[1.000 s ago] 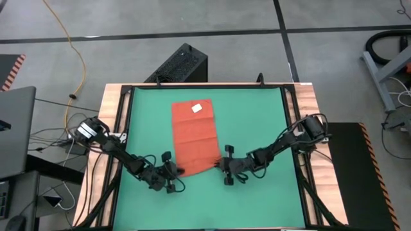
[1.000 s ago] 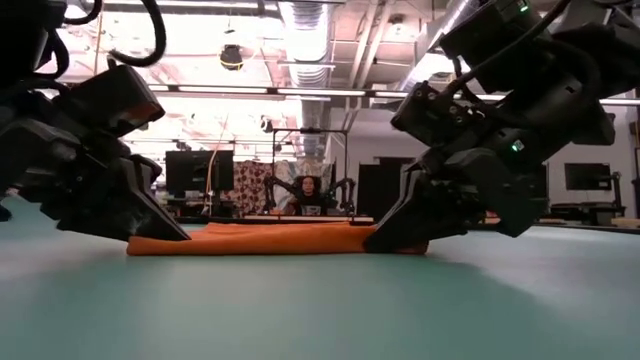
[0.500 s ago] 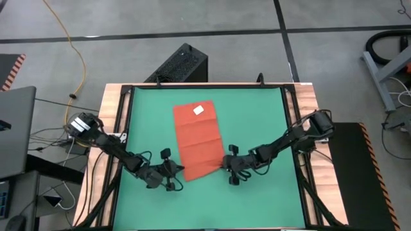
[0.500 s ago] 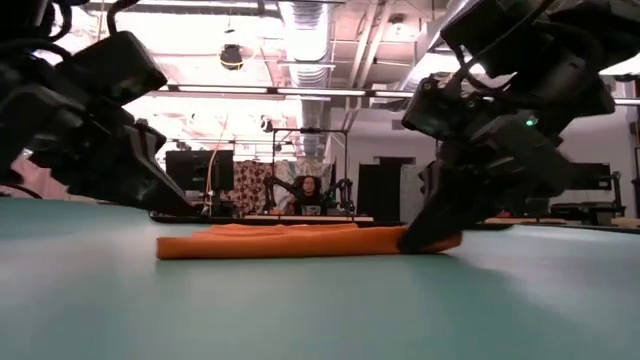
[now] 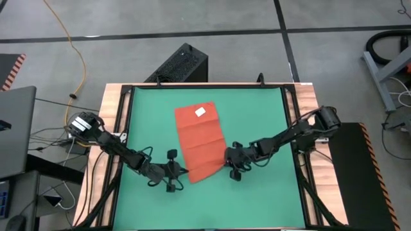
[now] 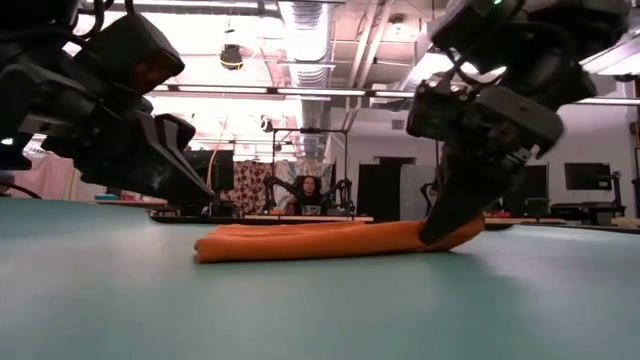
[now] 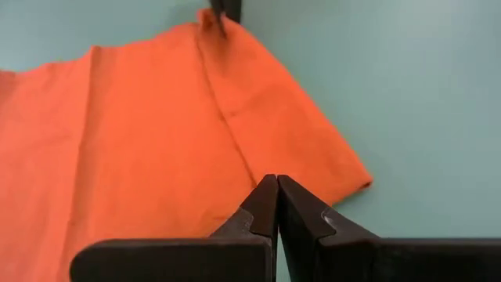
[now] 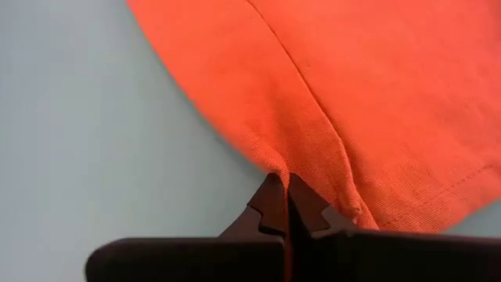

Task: Roll towel
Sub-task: Roll the orange microfiber towel

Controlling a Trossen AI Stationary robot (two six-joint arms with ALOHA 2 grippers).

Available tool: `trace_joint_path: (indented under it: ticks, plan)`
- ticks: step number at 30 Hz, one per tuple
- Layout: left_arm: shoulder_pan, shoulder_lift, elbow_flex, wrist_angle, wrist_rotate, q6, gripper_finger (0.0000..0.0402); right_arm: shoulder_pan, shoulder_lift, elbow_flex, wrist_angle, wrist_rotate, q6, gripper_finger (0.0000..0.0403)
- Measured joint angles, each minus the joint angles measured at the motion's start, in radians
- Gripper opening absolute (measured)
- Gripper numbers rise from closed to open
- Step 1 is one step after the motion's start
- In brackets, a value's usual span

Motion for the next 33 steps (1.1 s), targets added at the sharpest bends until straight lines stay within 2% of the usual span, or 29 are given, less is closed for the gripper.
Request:
trace_joint_path:
  ticks: [14, 20, 33]
  plan:
    - [0.066, 0.000, -0.015, 0.010, 0.076, 0.034, 0.0000, -0.062, -0.001, 0.096, -0.038, -0.209, 0.149, 0.0007]
    - [0.071, 0.000, -0.019, 0.013, 0.109, 0.027, 0.0000, -0.089, -0.002, 0.108, -0.042, -0.225, 0.278, 0.0008]
    - [0.071, 0.000, -0.020, -0.006, 0.108, 0.004, 0.0000, -0.170, -0.003, 0.108, -0.108, -0.248, 0.317, 0.0009]
